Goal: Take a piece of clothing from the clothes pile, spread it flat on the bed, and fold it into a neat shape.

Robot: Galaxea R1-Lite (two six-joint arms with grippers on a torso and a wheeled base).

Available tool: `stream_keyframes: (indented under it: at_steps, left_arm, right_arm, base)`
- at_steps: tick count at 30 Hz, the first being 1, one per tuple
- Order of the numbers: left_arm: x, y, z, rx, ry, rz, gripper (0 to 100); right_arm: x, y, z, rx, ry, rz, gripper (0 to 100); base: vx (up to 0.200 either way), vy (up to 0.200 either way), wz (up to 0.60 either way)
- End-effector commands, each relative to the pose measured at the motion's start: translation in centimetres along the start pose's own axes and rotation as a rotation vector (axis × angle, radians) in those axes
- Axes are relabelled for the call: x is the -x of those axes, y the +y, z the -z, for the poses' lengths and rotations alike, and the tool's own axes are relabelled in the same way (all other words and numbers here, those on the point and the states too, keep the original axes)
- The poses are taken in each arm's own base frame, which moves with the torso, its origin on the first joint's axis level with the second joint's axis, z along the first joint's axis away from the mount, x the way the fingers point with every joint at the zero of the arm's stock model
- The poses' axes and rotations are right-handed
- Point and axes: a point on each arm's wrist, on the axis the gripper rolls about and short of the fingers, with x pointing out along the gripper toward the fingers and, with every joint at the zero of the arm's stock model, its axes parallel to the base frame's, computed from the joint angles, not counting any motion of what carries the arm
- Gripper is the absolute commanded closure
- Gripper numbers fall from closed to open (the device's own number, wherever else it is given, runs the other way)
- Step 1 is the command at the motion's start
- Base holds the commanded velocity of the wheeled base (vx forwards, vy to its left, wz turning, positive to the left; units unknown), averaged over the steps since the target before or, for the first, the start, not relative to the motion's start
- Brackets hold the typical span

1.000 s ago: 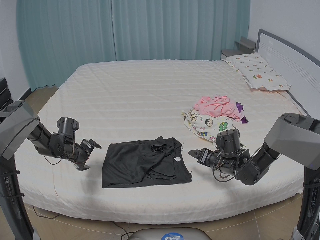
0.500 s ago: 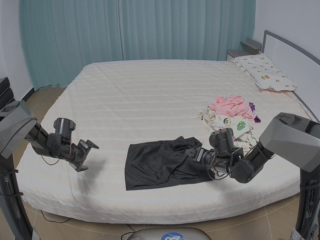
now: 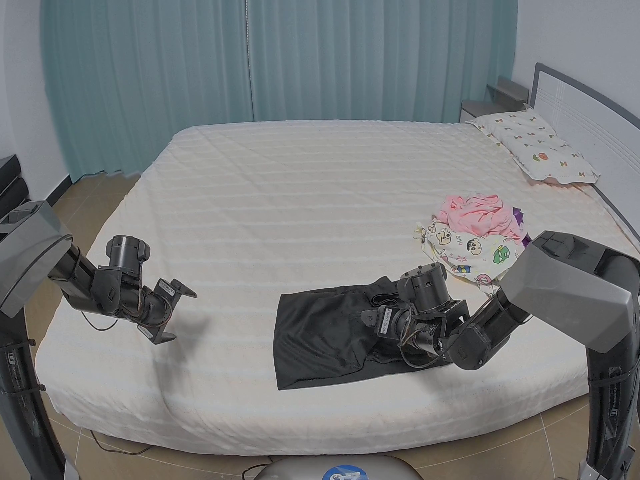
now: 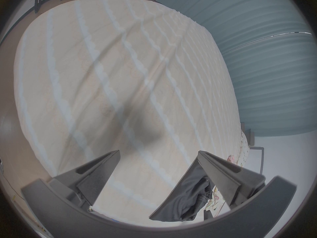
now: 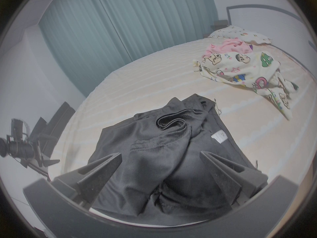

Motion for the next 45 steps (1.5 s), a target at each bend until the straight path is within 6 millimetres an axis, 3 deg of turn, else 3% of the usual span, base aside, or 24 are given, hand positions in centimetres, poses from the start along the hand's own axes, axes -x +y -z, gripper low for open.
stream_keyframes:
  at_steps: [1,14,20,23,32,45]
  left_arm:
    - [-0.1,0.0,0.0,0.001,0.002,-0.002,0]
    - [-0.2,0.1,0.1,-0.001,0.005,-0.006,0]
    - [-0.2,0.1,0.1,-0.001,0.005,-0.006,0]
    - [-0.2,0.1,0.1,-0.001,0.005,-0.006,0]
    - [-0.2,0.1,0.1,0.0,0.006,-0.007,0]
    - [-0.2,0.1,0.1,0.0,0.004,-0.008,0]
  right_arm:
    - [-0.7,0.1,0.9,0.043,0.018,0.002,0]
    - [-0.5,0.4,1.9,0.239,0.111,-0.135,0]
    - [-0.9,-0.8,3.1,0.315,0.198,-0.086,0]
    - [-0.1,-1.2,2.4,0.31,0.184,-0.052,0]
    - [3.7,-5.1,1.4,0.278,0.193,0.062,0]
    - [7.1,-11.0,3.7,0.197,0.226,0.168,0]
  base:
    - [0.0,0.0,0.0]
    - [0.0,0.0,0.0]
    - [0.0,0.0,0.0]
    - [0.0,0.0,0.0]
    - [0.0,0.0,0.0]
    - [0.0,0.0,0.0]
